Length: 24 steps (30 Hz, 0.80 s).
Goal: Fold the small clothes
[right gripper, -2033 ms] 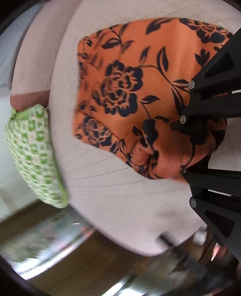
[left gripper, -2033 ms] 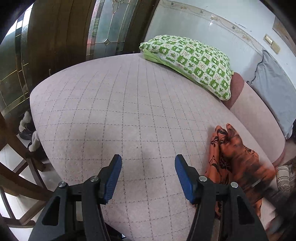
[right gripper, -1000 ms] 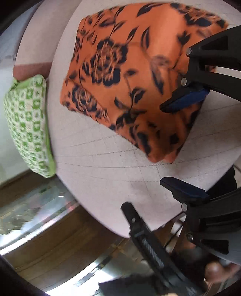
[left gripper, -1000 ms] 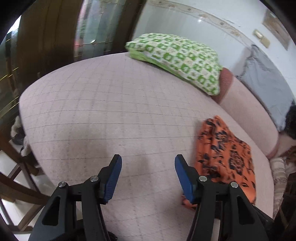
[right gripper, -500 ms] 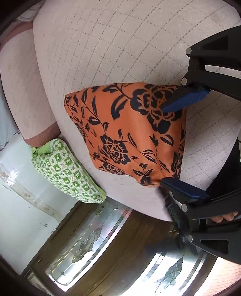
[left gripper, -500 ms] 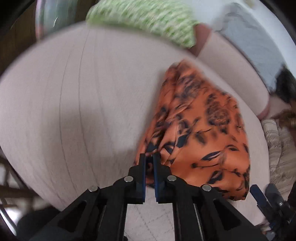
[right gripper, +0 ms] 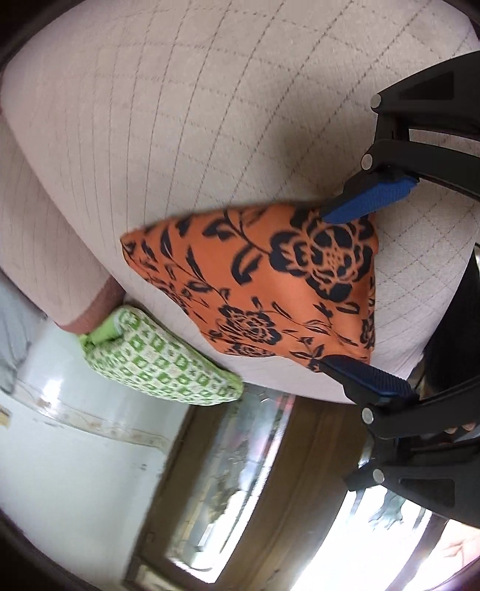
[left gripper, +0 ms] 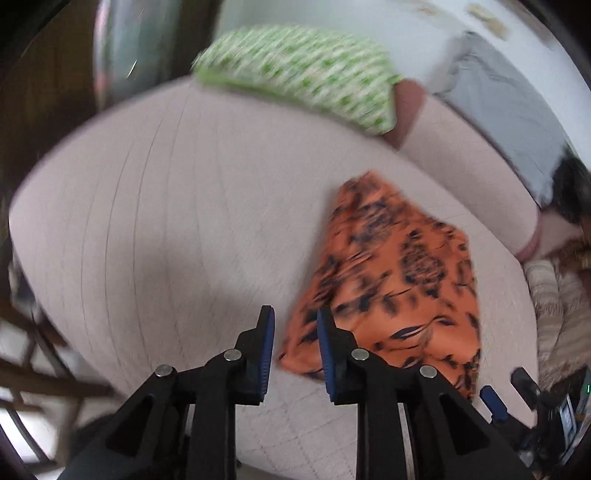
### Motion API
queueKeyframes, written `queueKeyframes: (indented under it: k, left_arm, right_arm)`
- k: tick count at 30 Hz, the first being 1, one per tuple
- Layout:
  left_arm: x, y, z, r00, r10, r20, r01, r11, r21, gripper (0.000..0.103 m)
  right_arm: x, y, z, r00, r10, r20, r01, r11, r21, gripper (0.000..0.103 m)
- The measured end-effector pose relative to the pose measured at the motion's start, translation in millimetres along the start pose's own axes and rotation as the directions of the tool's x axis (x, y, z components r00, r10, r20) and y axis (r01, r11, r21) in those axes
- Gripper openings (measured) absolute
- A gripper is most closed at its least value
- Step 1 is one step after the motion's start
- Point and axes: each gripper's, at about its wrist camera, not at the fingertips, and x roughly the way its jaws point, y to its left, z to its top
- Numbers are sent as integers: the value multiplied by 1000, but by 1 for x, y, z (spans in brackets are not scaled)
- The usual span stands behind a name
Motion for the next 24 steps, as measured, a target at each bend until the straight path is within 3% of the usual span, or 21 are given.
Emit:
queueKeyframes:
  k: [3,5,8,10,13,15,17,19,20,22,24]
  left_arm:
    - [0,-34,6,999,-25,38,20,991,132,36]
    - [16,-58,7,999,-31,42,21,975,222,36]
    - [61,-73,5,996,84,25,-87,942,323,36]
    - [92,-64,2,986,163,-24,-145,928,344,37]
    - [90,-62,-3,983,183,18,-176,911,373,39]
    - [91,-60,-3,983,184,19,-178,911,373,39]
    - [92,-57,-5,983,180,21,-175,915,363,39]
    - [91,-56,-5,984,177,21,-172,917,359,39]
    - [90,-56,-5,984,177,21,-172,916,363,39]
    - [92,-60,-7,984,176,26,-174,915,365,39]
    - [92,-55,-5,986,166,22,-163,921,355,39]
  right_arm:
    - [-4,-15,6,1000,24,8,-25,997,73,76]
    - [-3,-25,9,999,52,-7,-50,991,127,76]
    - [6,-38,15,995,86,-49,-74,977,199,76]
    - [18,-46,20,990,109,-89,-85,968,238,76]
    - [40,-59,25,981,122,-149,-70,948,312,76]
    - [48,-53,25,979,108,-171,-57,958,280,74]
    - [56,-33,23,971,84,-222,-42,982,185,48]
    - [60,-23,17,972,-52,-230,71,995,73,37]
    - [62,-29,16,969,-69,-238,90,993,81,35]
    - [62,-43,16,969,-24,-245,61,988,145,36]
    - [55,-34,21,971,4,-240,28,992,127,41]
